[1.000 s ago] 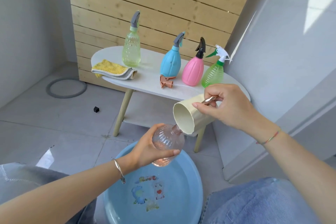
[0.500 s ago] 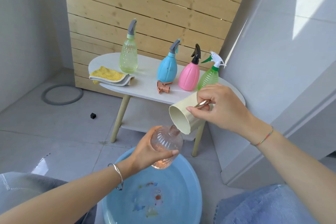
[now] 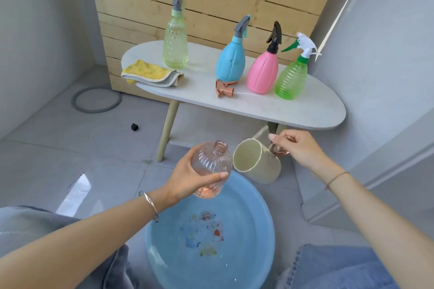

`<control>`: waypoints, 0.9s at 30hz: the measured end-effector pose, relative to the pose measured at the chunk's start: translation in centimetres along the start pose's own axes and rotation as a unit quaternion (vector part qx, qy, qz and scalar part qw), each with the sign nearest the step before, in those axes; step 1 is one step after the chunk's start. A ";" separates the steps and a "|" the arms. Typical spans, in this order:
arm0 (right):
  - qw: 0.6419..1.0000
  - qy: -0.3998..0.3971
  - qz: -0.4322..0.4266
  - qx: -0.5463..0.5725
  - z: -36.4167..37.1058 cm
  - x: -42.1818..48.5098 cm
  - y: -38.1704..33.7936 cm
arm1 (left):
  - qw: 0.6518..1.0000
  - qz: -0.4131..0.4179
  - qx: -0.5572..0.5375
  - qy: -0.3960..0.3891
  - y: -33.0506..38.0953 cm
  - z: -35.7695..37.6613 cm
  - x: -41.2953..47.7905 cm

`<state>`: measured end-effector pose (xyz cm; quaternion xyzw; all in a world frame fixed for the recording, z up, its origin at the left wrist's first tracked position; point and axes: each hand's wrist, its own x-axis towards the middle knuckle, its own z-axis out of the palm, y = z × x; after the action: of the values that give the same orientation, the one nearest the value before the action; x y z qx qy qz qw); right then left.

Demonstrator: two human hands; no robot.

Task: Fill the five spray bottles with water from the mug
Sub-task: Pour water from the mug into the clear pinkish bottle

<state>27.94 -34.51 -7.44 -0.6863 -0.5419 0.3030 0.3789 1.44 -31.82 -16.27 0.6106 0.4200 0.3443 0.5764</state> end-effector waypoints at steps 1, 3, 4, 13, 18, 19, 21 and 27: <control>0.999 -0.022 0.017 -0.018 0.8 0.2 1.6 | 1.000 0.000 0.000 0.002 -0.1 -0.2 0.0; 0.995 -0.069 0.057 -0.049 3.1 0.0 4.7 | 1.000 -0.008 0.002 0.007 -0.6 -0.4 0.2; 0.990 -0.092 0.076 -0.069 4.4 -0.3 6.3 | 1.000 -0.014 0.006 0.010 -0.7 -0.5 0.2; 0.945 -0.136 0.186 -0.233 13.2 -4.0 17.4 | 0.998 -0.037 0.053 0.009 -1.9 -0.5 0.3; 0.934 -0.131 0.204 -0.262 14.7 -5.0 19.2 | 0.997 -0.036 0.060 0.016 -2.4 -0.6 0.7; 0.935 -0.131 0.203 -0.261 14.9 -5.1 19.5 | 0.997 -0.036 0.062 0.016 -2.4 -0.7 0.7; 0.935 -0.136 0.201 -0.258 15.4 -5.2 19.9 | 0.997 -0.038 0.061 0.016 -2.5 -0.8 0.7; 0.935 -0.151 0.195 -0.257 16.4 -5.5 20.6 | 0.998 -0.032 0.055 0.017 -2.6 -0.7 0.5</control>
<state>23.71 -39.32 -33.55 -0.7983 -0.5078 0.3217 0.0371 0.74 -31.14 -18.78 0.6219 0.4675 0.3123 0.5451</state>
